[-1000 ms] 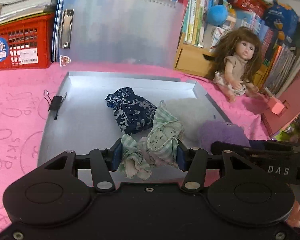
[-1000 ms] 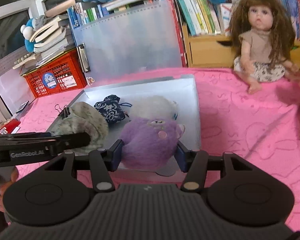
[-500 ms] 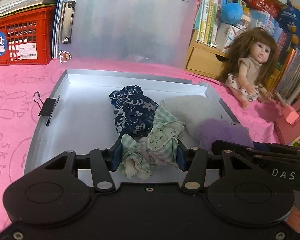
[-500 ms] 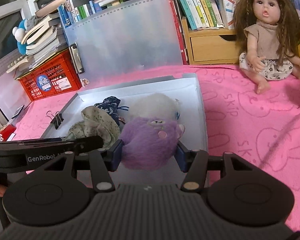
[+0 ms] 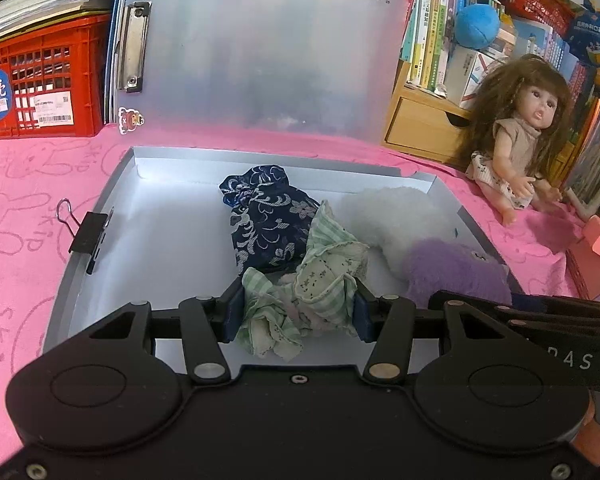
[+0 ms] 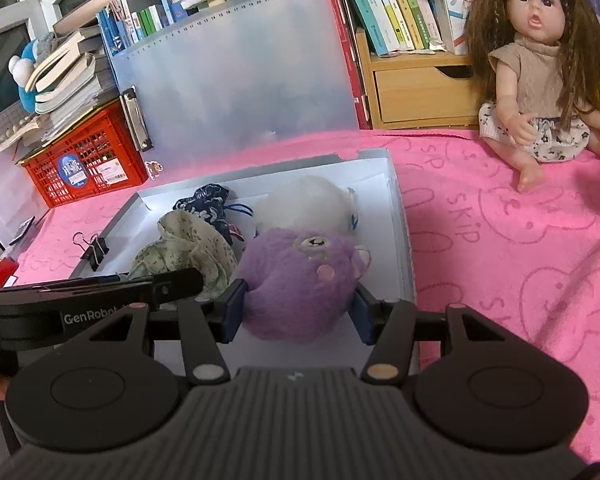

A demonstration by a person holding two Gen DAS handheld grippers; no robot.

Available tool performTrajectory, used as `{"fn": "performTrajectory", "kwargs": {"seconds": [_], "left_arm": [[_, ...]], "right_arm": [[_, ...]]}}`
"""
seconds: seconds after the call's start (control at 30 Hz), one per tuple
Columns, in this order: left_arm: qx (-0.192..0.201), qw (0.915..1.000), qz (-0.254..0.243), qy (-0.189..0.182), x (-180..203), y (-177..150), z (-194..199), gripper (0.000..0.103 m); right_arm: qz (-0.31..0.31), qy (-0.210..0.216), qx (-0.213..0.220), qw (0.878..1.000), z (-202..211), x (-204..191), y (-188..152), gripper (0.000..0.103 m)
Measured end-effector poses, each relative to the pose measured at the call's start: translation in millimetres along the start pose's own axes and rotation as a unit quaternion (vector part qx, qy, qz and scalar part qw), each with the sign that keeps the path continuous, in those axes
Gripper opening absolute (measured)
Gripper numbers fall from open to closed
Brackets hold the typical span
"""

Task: Organize objects
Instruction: 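Lower the cloth into the box with the left tool while the right tool lowers the plush there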

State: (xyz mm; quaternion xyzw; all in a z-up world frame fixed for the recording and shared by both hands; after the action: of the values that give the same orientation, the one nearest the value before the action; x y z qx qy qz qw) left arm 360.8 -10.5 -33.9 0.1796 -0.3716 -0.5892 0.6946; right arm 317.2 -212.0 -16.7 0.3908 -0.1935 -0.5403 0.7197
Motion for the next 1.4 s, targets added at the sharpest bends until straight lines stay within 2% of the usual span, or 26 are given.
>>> {"fn": "performTrajectory", "kwargs": {"seconds": [0.57,0.7,0.77,1.1,1.4], "left_arm": [[0.007,0.9999,-0.012,0.001,2.0,-1.9,-2.0,0.055],[0.006,0.9999,-0.011,-0.001,2.2,-2.5,3.5,0.064],[0.006,0.9999,-0.011,-0.001,1.7,-3.2,7.1,0.067],[0.025,0.9993,-0.021,-0.018,3.0,-8.3,45.9,0.082],[0.046,0.9969,-0.048,-0.041,13.9,-23.8,89.2,0.086]], "right_arm": [[0.01,-0.004,0.001,1.0,-0.5,-1.5,-1.1,0.06],[0.004,0.001,0.004,1.0,3.0,-0.9,-1.3,0.071],[0.004,0.002,0.007,1.0,6.3,-1.2,-1.3,0.073],[0.017,0.009,0.026,0.999,35.8,-3.3,-4.3,0.082],[0.039,0.021,0.047,0.998,71.1,-12.9,-12.5,0.088]]}}
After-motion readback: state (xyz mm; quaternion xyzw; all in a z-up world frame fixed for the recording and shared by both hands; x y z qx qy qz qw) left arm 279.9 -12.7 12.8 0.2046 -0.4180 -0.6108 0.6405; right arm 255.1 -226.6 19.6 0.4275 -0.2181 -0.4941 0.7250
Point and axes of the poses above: each gripper's, at about its wrist camera, not at the fingertips, and z roughly against the way its jaws point, x to its right, y to its top, the point moved 7 cm from there along -z, roughly the way its jaws point, and after that the axes turned 9 degrees about z, right-handed, at the moved point
